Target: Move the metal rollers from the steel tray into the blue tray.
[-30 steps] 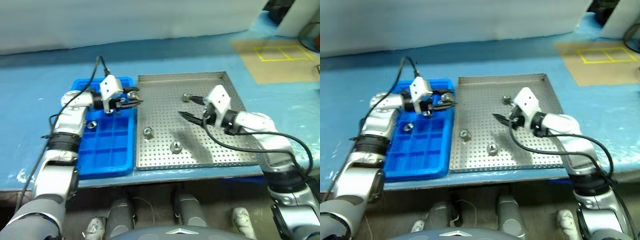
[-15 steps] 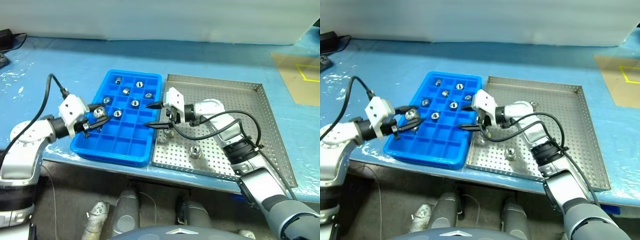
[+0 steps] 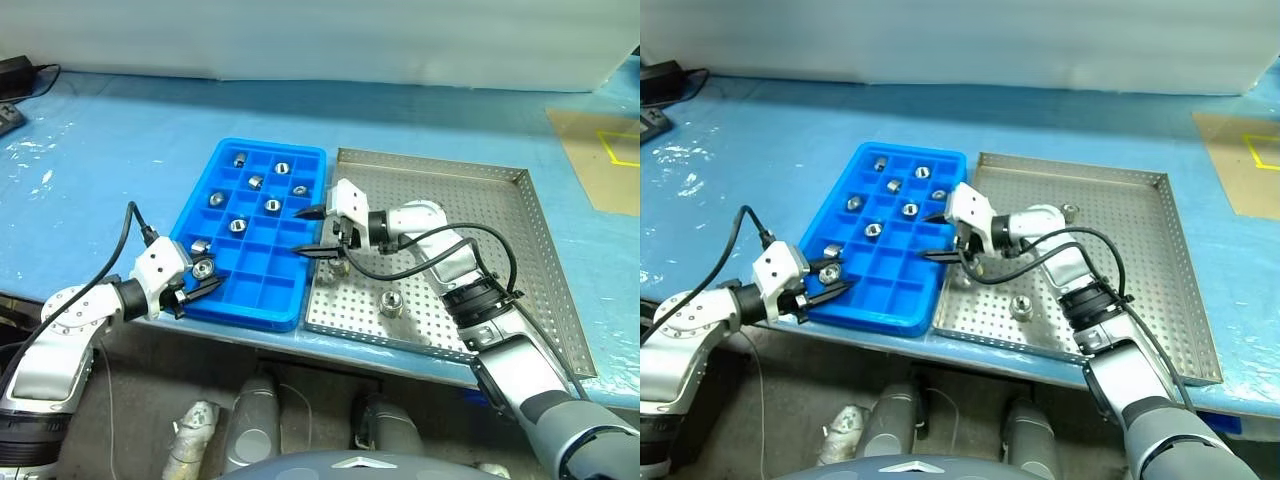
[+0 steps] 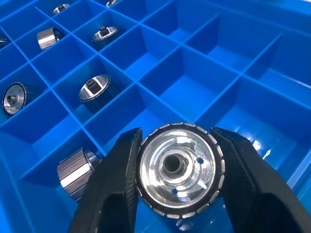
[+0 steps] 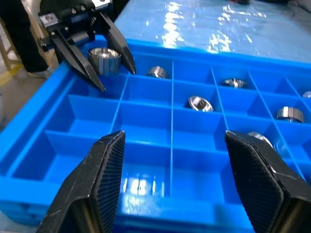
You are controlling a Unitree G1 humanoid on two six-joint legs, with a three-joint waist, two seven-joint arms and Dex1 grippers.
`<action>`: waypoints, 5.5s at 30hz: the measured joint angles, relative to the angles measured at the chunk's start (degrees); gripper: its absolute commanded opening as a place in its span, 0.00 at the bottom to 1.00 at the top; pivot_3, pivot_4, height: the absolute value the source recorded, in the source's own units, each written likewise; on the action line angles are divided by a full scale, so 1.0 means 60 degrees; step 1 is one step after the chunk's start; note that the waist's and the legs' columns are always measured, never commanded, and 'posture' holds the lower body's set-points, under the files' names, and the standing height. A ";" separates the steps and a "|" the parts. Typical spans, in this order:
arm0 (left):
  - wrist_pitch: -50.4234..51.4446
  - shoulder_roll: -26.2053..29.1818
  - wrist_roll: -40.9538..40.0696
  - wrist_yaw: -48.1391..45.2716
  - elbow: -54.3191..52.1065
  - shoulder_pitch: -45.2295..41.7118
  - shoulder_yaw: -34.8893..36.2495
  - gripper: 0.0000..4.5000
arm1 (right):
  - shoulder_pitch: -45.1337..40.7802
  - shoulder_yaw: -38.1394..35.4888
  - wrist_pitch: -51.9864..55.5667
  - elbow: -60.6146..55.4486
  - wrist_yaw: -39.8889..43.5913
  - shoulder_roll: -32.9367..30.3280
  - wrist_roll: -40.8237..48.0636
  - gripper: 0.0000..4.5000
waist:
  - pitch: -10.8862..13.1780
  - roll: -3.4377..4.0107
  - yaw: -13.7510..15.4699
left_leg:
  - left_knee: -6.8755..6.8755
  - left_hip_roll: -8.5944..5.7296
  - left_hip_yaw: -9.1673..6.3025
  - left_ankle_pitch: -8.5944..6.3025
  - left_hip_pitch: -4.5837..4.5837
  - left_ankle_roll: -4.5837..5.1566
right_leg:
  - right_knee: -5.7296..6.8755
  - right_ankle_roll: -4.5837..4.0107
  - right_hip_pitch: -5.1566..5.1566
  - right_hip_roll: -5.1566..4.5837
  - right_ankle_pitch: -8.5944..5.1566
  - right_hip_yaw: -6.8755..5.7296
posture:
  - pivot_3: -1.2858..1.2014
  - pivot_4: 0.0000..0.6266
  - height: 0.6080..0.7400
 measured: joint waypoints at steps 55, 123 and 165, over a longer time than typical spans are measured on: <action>0.1940 -0.1177 -0.2537 -0.0527 0.0545 -0.3151 -0.1297 0.99 | 0.1114 0.0160 -0.0834 0.1663 -0.0978 -0.0147 -0.1227 0.74 | -0.0010 -0.0005 -0.0499 | -0.0015 0.0090 0.0041 0.0052 0.0065 -0.0084 | 0.0032 -0.0027 0.0017 0.0102 -0.0002 0.0023 | 0.54 0.24 1.00; 0.2774 0.0066 -0.3178 0.0513 -0.0787 -0.1597 0.0849 1.00 | -0.0976 -0.0964 -0.0788 0.1492 0.0061 0.1269 -0.0708 0.83 | -0.0017 -0.0031 0.0083 | -0.0072 0.0088 0.0018 0.0071 0.0048 -0.0123 | 0.0008 -0.0042 0.0007 0.0103 -0.0012 -0.0008 | 0.56 0.24 1.00; 0.1203 -0.1303 -0.1725 -0.0970 0.2127 -0.3428 -0.1490 1.00 | 0.4374 -0.0908 0.2604 -0.3196 -0.0373 -0.2719 0.0506 0.48 | -0.0027 -0.0019 -0.0713 | -0.0071 0.0124 0.0037 0.0075 0.0146 -0.0127 | 0.0004 -0.0088 0.0054 0.0212 0.0016 0.0049 | 0.51 0.24 1.00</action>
